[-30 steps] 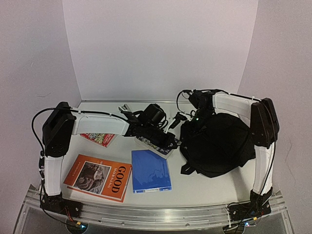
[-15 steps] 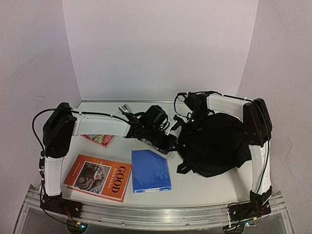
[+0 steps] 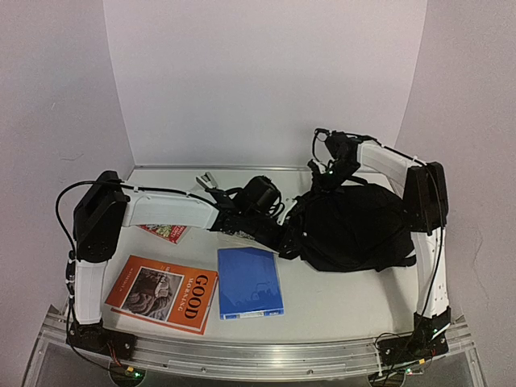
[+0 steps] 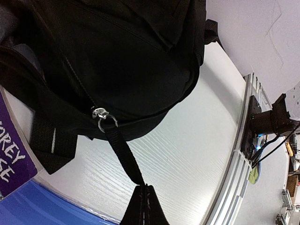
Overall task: Pack the student bag
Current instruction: Unzip the student bag at the center of the board.
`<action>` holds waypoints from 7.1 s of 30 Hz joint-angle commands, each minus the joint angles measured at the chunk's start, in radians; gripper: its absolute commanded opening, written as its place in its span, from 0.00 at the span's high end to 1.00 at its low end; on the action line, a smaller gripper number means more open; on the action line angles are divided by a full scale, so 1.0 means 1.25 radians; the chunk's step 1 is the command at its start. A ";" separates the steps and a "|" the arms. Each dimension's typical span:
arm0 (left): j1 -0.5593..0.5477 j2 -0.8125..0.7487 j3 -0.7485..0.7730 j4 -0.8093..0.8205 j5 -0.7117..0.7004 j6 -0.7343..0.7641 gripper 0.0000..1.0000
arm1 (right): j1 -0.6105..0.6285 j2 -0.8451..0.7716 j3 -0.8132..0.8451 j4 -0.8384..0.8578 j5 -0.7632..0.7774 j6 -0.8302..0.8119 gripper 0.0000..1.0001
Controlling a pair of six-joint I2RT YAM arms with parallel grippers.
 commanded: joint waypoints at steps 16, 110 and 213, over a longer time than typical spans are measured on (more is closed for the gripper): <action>0.013 0.002 0.009 0.038 -0.001 -0.012 1.00 | 0.052 -0.184 -0.216 -0.004 -0.049 -0.134 0.23; -0.108 0.086 0.050 -0.005 0.043 0.046 1.00 | -0.035 -0.005 0.121 0.181 0.030 0.171 1.00; -0.035 0.052 -0.047 0.123 -0.041 -0.039 1.00 | -0.235 -0.233 -0.458 0.141 0.373 -0.280 0.97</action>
